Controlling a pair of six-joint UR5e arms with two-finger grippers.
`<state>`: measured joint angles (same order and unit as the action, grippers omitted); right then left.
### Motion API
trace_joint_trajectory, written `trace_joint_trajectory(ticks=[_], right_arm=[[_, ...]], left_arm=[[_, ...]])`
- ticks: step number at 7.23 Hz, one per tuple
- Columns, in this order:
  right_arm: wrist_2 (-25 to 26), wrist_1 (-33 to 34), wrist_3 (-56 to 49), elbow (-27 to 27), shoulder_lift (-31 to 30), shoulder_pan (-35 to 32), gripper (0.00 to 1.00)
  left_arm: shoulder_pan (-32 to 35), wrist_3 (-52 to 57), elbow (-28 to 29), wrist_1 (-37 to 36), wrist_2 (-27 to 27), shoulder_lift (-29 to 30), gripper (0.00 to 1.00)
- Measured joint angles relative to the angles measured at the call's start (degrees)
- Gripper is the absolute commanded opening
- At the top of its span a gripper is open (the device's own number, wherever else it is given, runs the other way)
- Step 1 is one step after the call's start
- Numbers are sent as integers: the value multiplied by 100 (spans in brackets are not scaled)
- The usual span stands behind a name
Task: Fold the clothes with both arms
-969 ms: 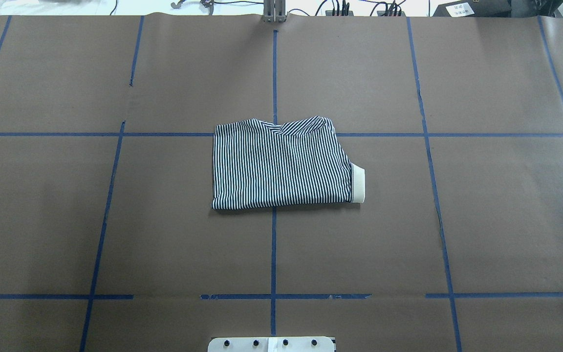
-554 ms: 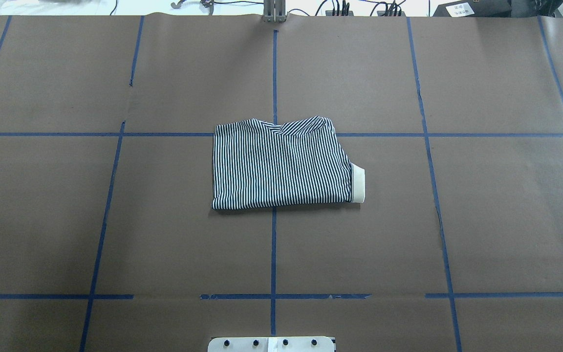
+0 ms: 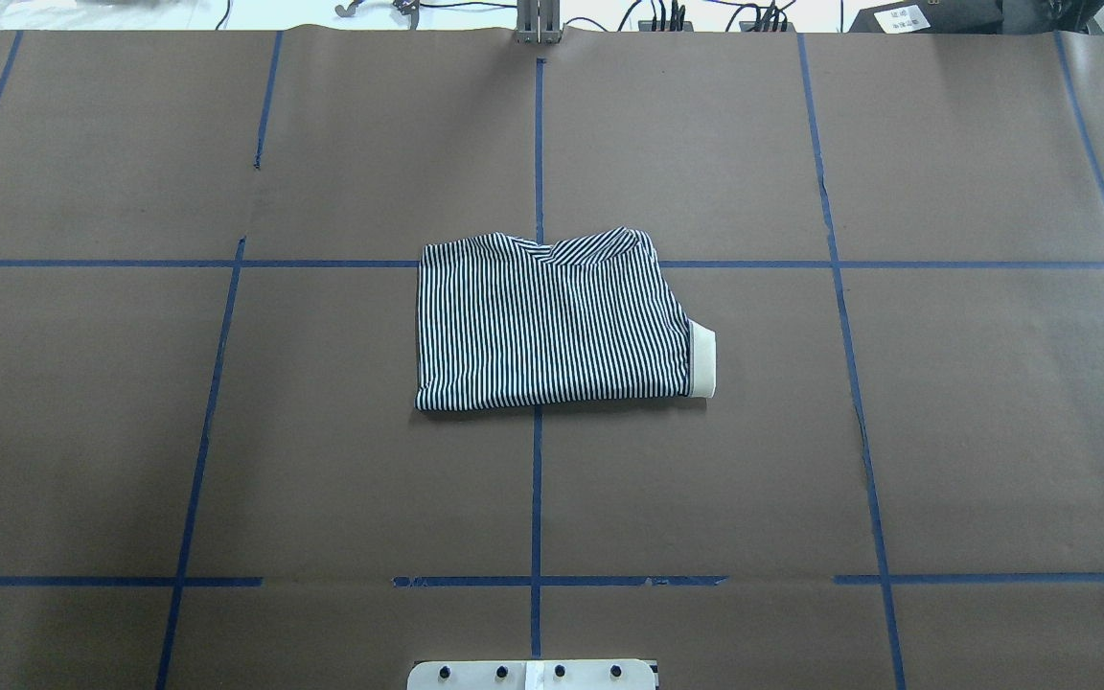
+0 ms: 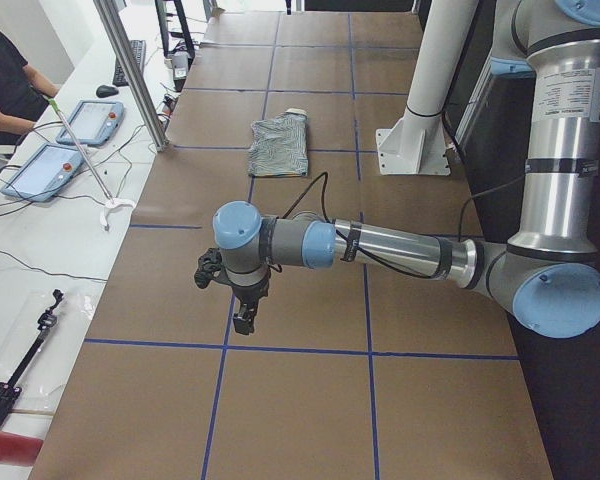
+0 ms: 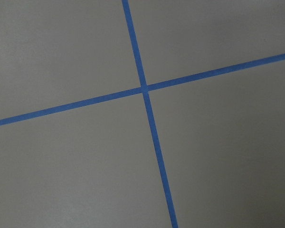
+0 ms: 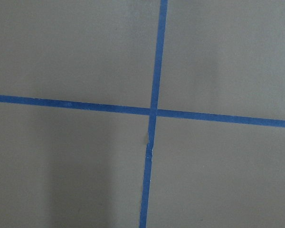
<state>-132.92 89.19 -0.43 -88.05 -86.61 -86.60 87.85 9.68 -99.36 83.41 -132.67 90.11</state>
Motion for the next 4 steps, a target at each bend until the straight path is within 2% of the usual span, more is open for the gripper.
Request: trace_joint_trajectory(ticks=[2, 4], right_arm=[[17, -3, 7, 40, 88, 6, 100], [36, -55, 3, 64, 62, 9, 100]], left_arm=[[19, 27, -248, -145, 18, -22, 100], [14, -3, -244, -191, 15, -33, 100]])
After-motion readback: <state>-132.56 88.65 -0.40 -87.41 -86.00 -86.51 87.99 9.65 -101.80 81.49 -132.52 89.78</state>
